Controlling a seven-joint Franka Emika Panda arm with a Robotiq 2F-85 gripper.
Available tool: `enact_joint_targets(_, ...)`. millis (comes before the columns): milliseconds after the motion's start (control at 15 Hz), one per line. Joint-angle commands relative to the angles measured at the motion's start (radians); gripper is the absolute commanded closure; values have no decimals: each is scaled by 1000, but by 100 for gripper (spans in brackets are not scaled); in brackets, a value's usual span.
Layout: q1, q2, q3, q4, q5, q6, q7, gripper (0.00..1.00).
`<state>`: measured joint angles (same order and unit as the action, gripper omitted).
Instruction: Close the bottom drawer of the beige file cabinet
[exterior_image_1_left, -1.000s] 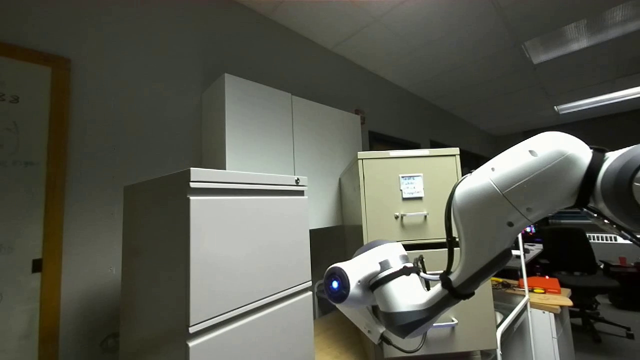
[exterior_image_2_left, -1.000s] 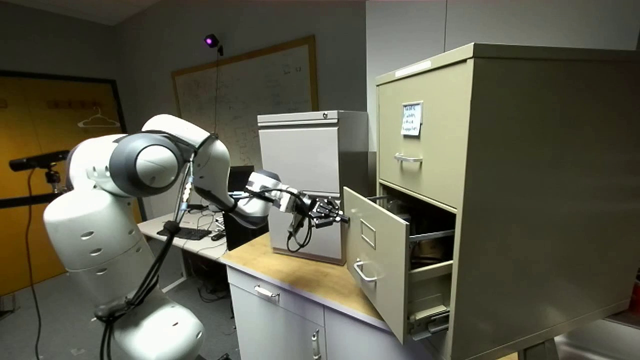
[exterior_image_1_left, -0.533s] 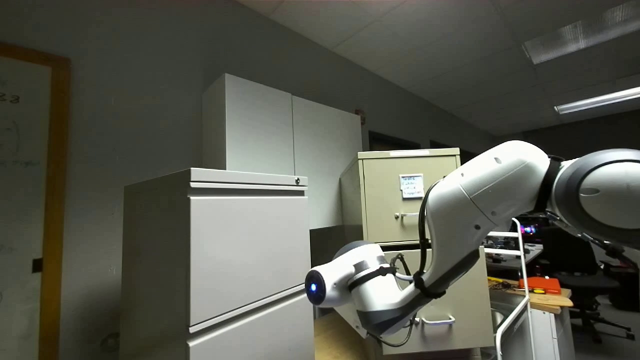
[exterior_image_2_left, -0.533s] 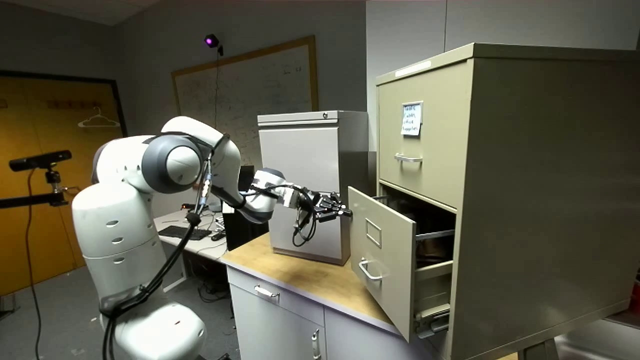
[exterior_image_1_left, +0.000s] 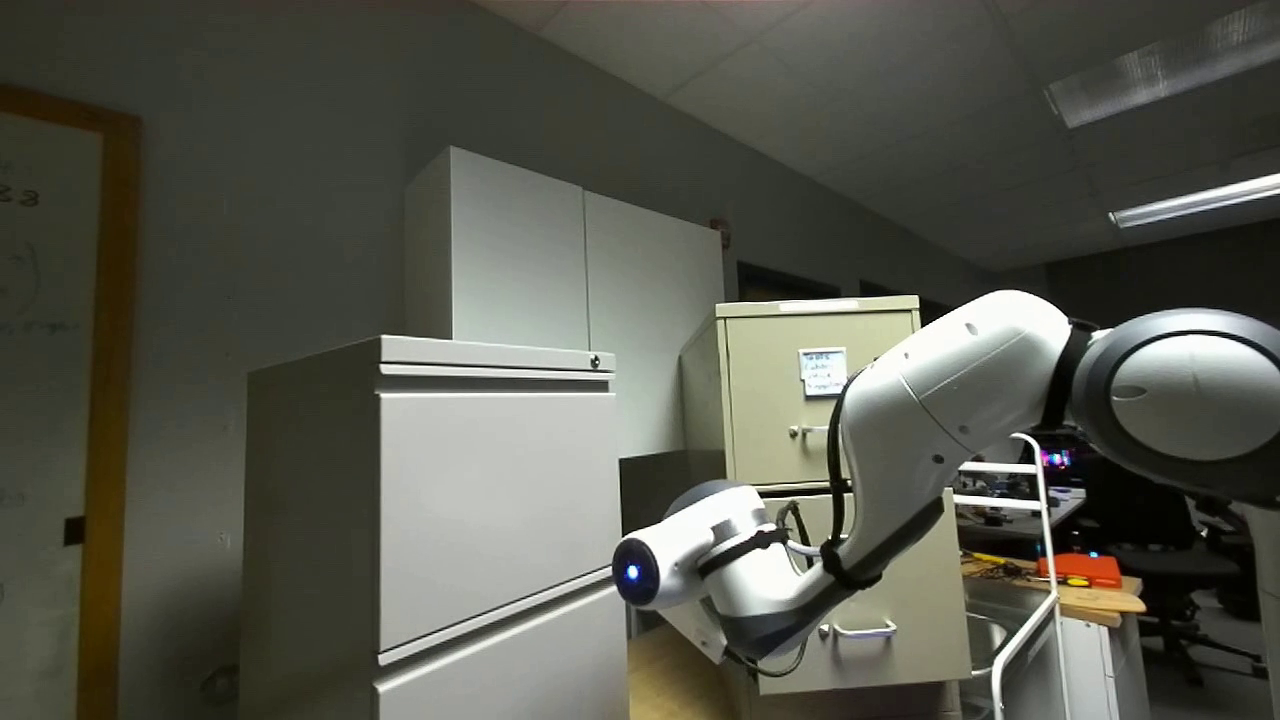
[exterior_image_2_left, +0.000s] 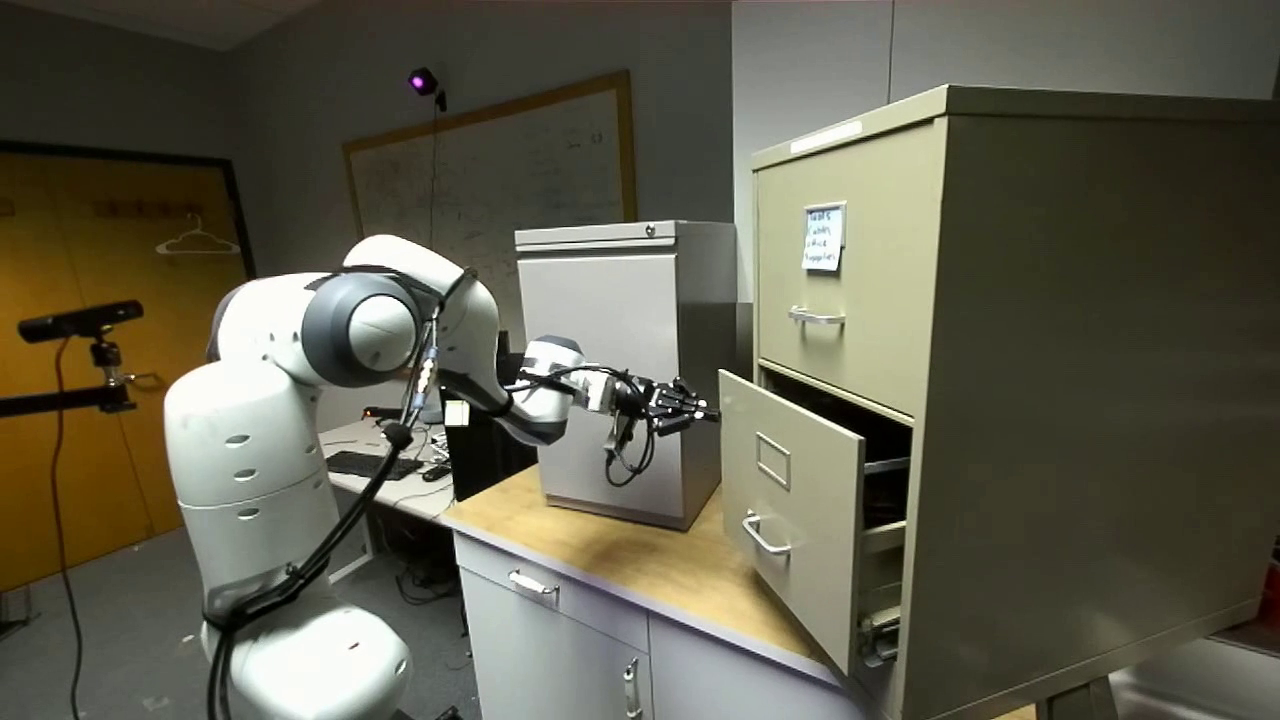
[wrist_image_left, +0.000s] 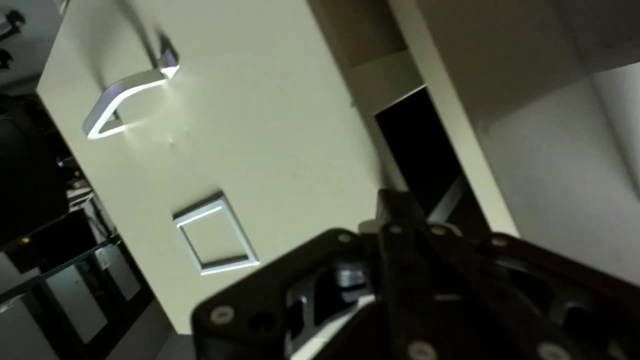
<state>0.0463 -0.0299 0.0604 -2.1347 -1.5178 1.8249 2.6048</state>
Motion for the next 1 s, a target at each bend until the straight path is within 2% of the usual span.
enact_joint_targets(0, -28, -19, -41, 34, -83, 233, -1, 100)
enact_joint_targets(133, -44, -26, -62, 47, -91, 319, -2, 100)
enact_joint_targets(333, -60, -87, -83, 8, -77, 412, -4, 100)
enact_joint_targets(533, -64, -179, -101, -92, -50, 575, -5, 100)
enact_joint_targets(933, -71, -361, -161, -305, 37, 809, -90, 100)
